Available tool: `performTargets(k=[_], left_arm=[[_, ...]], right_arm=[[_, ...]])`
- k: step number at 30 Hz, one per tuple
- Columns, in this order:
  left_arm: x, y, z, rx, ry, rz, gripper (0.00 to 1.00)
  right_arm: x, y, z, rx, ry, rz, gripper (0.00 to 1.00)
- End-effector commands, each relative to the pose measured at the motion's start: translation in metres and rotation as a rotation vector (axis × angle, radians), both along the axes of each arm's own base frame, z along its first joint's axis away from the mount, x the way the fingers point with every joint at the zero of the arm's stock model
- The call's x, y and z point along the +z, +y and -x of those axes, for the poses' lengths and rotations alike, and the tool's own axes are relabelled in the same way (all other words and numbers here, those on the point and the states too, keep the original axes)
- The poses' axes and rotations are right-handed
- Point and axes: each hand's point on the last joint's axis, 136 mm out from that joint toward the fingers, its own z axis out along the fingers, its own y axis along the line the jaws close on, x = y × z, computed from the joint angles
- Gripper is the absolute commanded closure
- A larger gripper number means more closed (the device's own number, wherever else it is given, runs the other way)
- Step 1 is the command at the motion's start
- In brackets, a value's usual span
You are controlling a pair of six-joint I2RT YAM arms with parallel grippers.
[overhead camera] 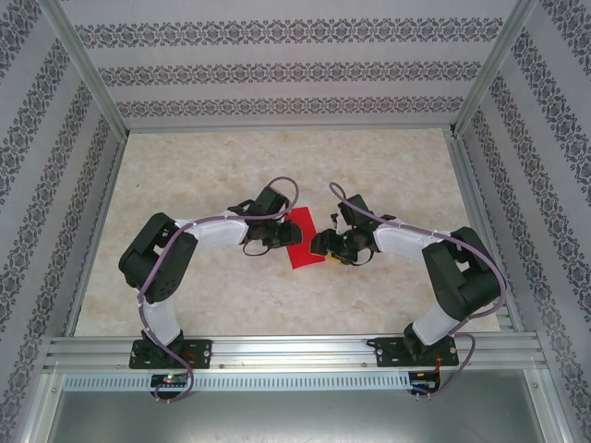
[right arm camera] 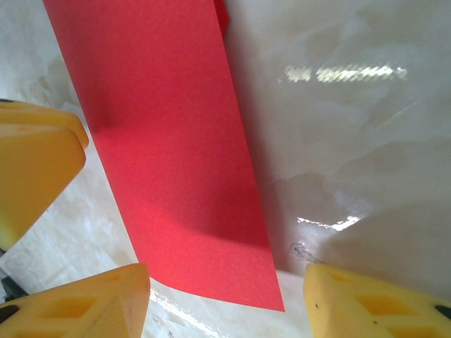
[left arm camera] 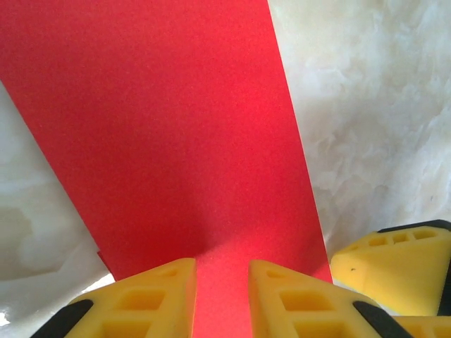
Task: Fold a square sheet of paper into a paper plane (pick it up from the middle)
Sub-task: Rotate the paper at the center of the table, then third fold the triangle at the center of the table.
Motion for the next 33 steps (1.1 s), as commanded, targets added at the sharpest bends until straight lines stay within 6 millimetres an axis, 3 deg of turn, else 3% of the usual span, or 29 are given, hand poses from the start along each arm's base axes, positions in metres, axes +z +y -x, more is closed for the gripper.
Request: performTargets(k=[1,6,17,22,29,33], left_arm=[[0.013,-0.006,-0.01,0.017,-0.036,0.015,0.73],[0.009,-0.005,-0.01,0.017,-0.031,0.009,0.73],[-0.008,-0.005,-0.005,0.01,0.006,-0.002,0.75],[-0.01,-0.004,-0.004,0.005,0.01,-0.008,0.75],[-0.02,-0.002,0.0,-0.003,0.032,-0.026,0.76],[-0.015,0.0,-0.003,-0.019,0.013,-0.054,0.77]], right_arm=[[0.002,0.013,0.004,0.053,-0.003,-0.065,0.43],[0.007,0.02,0.004,0.037,-0.005,-0.139,0.51],[0.026,0.006,0.0,-0.071,-0.054,-0.145,0.67],[0.032,0.006,-0.003,-0.091,-0.053,-0.146,0.8],[0.034,0.006,-0.008,-0.11,-0.048,-0.135,0.92],[0.032,0.009,-0.01,-0.114,-0.037,-0.114,0.95]])
